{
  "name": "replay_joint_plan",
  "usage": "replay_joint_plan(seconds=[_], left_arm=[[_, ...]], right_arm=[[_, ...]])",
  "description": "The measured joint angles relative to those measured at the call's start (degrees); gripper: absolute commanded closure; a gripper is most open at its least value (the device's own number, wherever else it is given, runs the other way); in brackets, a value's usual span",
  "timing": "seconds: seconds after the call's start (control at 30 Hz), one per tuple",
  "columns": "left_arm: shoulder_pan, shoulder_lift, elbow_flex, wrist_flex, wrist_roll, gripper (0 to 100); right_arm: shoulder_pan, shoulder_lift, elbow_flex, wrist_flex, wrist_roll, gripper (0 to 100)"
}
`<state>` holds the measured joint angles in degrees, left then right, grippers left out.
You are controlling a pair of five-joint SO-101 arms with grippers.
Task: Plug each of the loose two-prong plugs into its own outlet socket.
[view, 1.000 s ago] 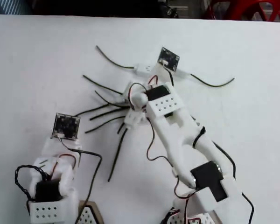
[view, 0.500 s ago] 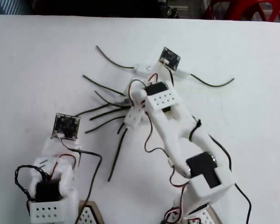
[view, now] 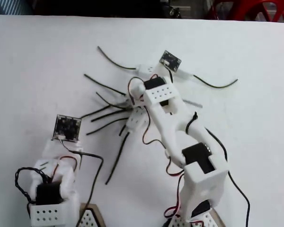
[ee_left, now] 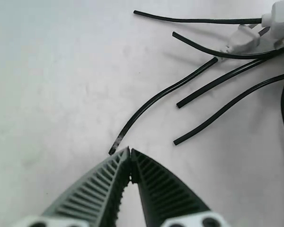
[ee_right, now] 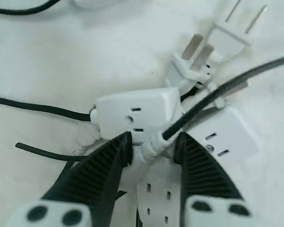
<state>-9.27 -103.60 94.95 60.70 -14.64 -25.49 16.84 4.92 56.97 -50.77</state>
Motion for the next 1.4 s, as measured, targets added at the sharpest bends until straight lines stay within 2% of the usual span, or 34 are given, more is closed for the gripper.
replay_joint_plan(seconds=[0.2,0.37,0.47,0.7,0.87,0.97,1.17,1.4], left_arm=[[0.00,0.00,0.00,0.00,0.00,97],[0.00,0.00,0.00,0.00,0.00,97],[0.00,0.00,0.00,0.00,0.00,97],[0.00,0.00,0.00,0.00,0.00,97],[0.00,0.00,0.00,0.00,0.00,97],[0.00,0.00,0.35,0.00,0.00,97],[0.00,0.00,0.35,0.00,0.00,97],[0.00,0.00,0.35,0.00,0.00,97]], right_arm=[[2.37,-0.97,-2.37,4.75,0.79,98.1],[5.01,-6.68,-2.46,8.62,7.65,98.2],[7.21,-10.11,-2.46,11.87,15.30,98.2],[14.51,-11.96,-2.55,20.75,39.03,98.2],[19.43,-11.16,2.90,21.54,55.38,98.1],[20.22,-7.56,4.48,20.57,61.63,98.0],[20.84,2.11,3.78,20.22,63.56,86.6],[20.84,5.10,-1.58,27.08,64.18,86.5]])
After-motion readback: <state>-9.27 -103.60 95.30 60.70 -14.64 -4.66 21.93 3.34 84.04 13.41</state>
